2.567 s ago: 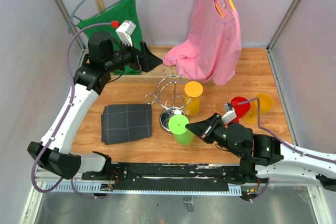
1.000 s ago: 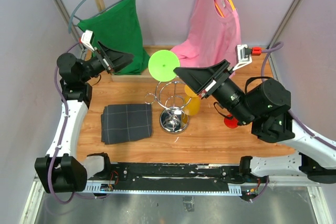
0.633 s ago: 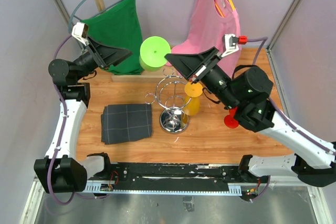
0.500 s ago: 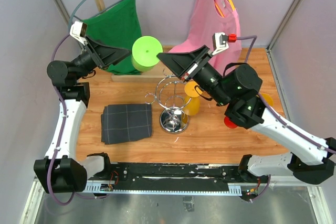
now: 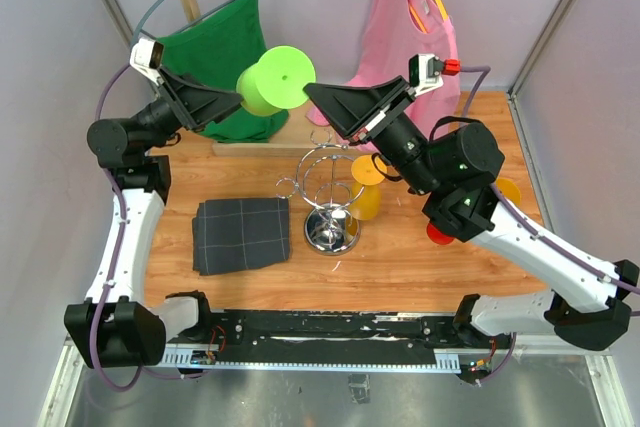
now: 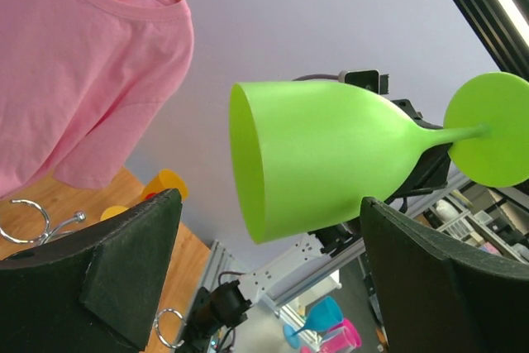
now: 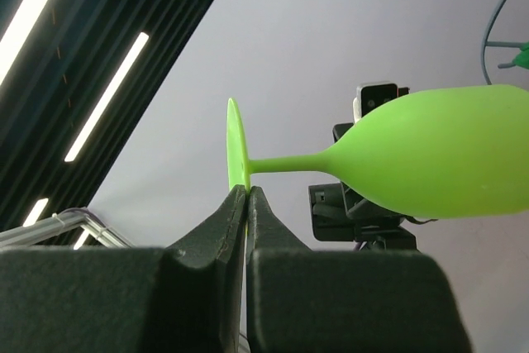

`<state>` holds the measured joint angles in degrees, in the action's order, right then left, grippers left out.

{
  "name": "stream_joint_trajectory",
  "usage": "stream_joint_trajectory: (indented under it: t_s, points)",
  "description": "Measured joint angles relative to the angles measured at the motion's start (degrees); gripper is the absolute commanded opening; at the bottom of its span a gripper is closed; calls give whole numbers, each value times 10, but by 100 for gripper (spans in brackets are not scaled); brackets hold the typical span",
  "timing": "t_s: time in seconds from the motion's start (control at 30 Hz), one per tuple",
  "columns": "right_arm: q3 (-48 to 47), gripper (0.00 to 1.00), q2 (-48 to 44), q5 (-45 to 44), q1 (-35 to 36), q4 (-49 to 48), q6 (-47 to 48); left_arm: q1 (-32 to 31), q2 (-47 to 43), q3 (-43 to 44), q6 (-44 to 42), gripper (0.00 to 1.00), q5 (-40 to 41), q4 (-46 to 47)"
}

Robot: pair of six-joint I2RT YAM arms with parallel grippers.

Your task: Take the wine glass off the wine glass rack

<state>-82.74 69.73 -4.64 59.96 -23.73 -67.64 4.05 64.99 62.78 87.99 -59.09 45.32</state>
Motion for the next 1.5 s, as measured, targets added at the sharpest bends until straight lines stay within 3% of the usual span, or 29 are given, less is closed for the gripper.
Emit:
stream_joint_trajectory:
  t_s: [0.63,1.3,1.5]
  points:
    - [42,1,19,10,-19,-81,-57,-9,0,41,12,90,0,6]
    - [185,1,-16,1,-85,-220,-156,-13,-3,103,24,62,1,-6]
    - [190,1,4,2,-105,-245,-188,-13,-16,113,26,39,0,-6]
